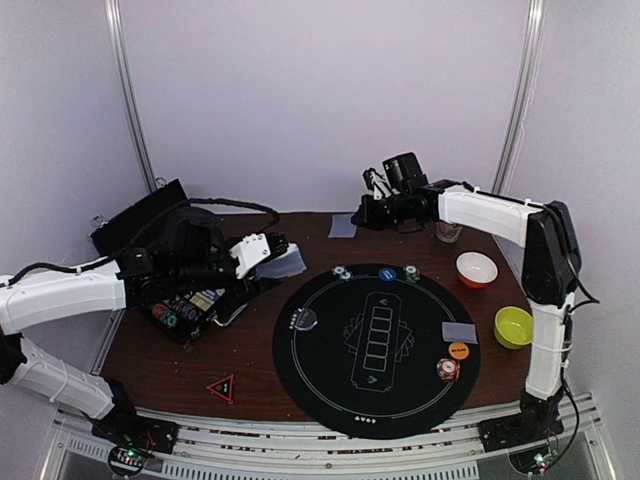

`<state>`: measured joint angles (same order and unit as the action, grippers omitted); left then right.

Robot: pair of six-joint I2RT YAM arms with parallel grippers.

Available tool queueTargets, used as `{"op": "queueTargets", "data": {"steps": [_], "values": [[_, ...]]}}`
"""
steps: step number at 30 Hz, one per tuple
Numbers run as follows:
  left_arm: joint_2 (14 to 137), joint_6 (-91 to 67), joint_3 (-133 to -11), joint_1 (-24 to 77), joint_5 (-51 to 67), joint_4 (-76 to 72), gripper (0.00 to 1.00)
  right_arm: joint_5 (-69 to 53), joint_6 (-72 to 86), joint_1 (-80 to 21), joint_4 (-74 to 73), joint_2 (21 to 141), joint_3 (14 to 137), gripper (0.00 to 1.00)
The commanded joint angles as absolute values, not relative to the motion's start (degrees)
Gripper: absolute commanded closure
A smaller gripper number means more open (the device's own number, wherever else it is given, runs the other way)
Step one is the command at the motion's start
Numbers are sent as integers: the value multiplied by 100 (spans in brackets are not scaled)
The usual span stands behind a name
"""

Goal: Distribute texas hold em gaming equipment
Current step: Distribute the poker card in the small blind area.

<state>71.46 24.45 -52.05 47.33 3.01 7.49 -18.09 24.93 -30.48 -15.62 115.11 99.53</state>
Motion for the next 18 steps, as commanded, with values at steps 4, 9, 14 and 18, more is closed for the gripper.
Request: {"op": "queueTargets", "data": {"steps": [4, 9, 14, 18], "values": [[6955, 2242, -5297, 4711, 318, 491, 44, -592, 3542, -2937, -148, 11973, 9604, 100], [6936, 2224, -5328, 4715, 273, 585, 44, 7, 4580, -2936, 824, 12157, 9128, 100], [6900, 2215, -5310, 4714, 255, 587, 44, 487, 5499, -2940, 1149, 12349, 8708, 100], [6882, 2215, -5304, 4711, 242, 589, 44, 539, 5972, -3048, 1294, 12478, 8548, 100]]}}
